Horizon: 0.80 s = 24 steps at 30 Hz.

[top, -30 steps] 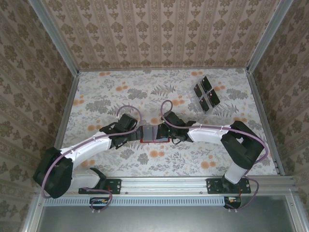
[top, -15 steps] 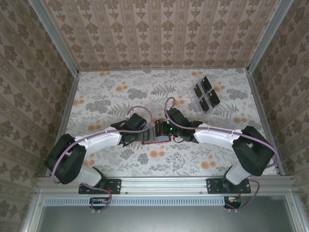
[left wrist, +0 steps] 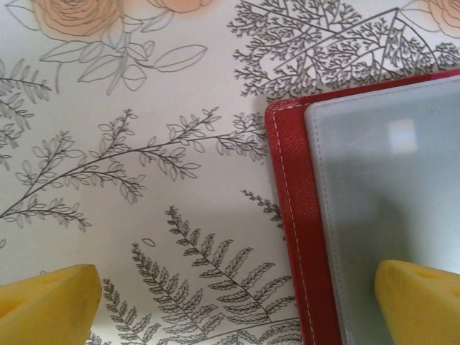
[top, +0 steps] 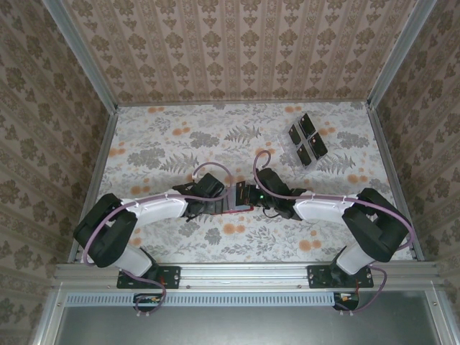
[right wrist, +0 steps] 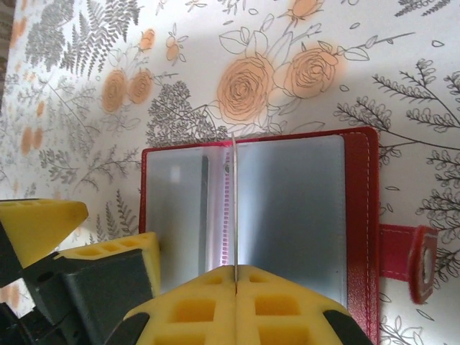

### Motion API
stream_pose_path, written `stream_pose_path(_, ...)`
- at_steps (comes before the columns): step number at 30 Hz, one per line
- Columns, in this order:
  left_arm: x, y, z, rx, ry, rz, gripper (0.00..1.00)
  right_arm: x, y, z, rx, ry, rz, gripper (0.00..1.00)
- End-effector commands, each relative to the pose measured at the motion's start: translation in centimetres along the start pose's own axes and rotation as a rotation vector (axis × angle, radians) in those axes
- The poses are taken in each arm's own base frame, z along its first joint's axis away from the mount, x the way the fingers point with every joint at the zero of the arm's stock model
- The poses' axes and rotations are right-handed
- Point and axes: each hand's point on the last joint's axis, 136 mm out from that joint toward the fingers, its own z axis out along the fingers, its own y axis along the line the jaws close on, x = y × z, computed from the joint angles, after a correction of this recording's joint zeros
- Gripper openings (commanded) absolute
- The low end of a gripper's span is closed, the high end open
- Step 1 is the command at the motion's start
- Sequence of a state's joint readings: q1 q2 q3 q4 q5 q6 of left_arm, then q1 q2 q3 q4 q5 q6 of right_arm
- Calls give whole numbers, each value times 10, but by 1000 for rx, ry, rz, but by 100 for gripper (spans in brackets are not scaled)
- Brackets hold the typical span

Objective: Put the credit cards into the card holder
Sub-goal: Insert the credit card into the card slot.

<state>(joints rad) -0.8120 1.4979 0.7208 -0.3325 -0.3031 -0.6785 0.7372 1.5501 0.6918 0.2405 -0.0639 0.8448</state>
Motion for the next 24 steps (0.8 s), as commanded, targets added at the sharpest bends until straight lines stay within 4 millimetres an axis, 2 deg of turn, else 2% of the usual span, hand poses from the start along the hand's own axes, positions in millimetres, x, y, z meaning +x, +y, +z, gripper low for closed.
stream_pose_path(1,13,19,2,-90,34,-6,100,-9,16,-2,-87,-39,21,0)
stream_pose_path(10,18,22,2,-85,32,-22,100,-10,23,9,-175,-74,42,0)
stream_pose_path(24,21,24,2,-79,28,-30,100,-1,11,22,-203,-106,56,0)
